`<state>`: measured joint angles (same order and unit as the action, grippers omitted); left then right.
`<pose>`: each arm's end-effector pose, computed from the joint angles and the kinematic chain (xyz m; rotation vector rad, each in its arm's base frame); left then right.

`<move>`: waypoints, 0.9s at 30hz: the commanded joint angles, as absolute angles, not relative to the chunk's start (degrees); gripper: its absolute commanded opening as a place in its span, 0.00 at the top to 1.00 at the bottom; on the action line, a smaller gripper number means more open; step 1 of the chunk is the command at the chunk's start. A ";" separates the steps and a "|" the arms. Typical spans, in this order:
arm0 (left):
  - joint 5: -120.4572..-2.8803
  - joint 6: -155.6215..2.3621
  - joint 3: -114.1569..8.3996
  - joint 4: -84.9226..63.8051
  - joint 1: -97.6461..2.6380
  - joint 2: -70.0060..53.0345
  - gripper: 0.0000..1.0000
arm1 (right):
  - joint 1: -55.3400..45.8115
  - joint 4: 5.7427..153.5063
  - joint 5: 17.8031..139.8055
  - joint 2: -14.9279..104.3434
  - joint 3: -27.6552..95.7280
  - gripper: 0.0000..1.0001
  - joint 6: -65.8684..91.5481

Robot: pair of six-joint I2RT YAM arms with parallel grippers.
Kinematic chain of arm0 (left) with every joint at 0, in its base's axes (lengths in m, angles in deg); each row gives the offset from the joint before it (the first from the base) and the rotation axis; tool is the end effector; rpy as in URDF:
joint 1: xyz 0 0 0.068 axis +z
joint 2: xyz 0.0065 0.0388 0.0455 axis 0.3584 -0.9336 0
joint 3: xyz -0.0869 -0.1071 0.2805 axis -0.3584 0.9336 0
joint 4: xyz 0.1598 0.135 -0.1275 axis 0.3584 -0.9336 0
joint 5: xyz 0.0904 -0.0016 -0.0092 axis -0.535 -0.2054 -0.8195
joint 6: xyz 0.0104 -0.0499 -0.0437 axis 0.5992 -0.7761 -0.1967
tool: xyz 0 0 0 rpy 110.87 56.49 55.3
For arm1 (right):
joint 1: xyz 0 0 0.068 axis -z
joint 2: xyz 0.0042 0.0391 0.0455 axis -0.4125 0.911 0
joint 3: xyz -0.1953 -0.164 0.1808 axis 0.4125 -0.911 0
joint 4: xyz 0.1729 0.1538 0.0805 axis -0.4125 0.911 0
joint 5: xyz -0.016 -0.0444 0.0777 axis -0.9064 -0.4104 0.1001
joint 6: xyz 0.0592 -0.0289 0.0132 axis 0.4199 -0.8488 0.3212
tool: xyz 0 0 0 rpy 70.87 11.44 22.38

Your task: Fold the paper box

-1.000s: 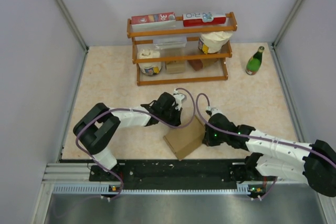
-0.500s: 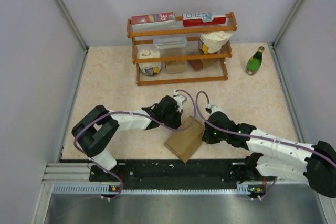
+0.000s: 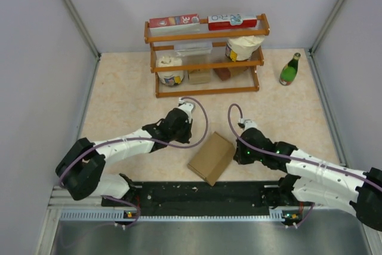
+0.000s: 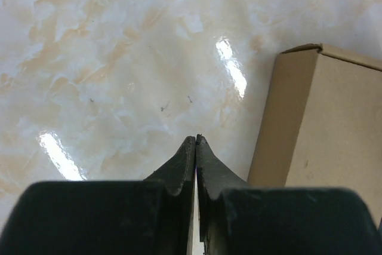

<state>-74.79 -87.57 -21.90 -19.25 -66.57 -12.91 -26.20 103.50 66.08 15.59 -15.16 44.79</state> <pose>0.1928 -0.1903 0.2282 0.4396 2.3675 -0.4707 0.0958 0.1090 0.2123 -0.2189 2.5176 0.5667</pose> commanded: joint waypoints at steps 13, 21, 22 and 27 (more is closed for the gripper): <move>-66.85 -87.11 -20.17 -10.73 -72.86 -14.81 1.00 | -25.73 102.59 62.63 26.73 -7.67 1.00 47.68; -65.98 -88.69 -20.70 -8.53 -74.79 -17.54 1.00 | -25.73 99.25 64.04 29.28 -6.71 1.00 47.86; -65.89 -88.78 -20.79 -8.36 -74.97 -17.80 1.00 | -25.73 98.98 64.22 29.46 -6.62 1.00 47.95; -65.71 -89.31 -21.49 -7.57 -75.94 -19.30 1.00 | -25.73 96.09 66.06 30.33 -6.18 1.00 47.86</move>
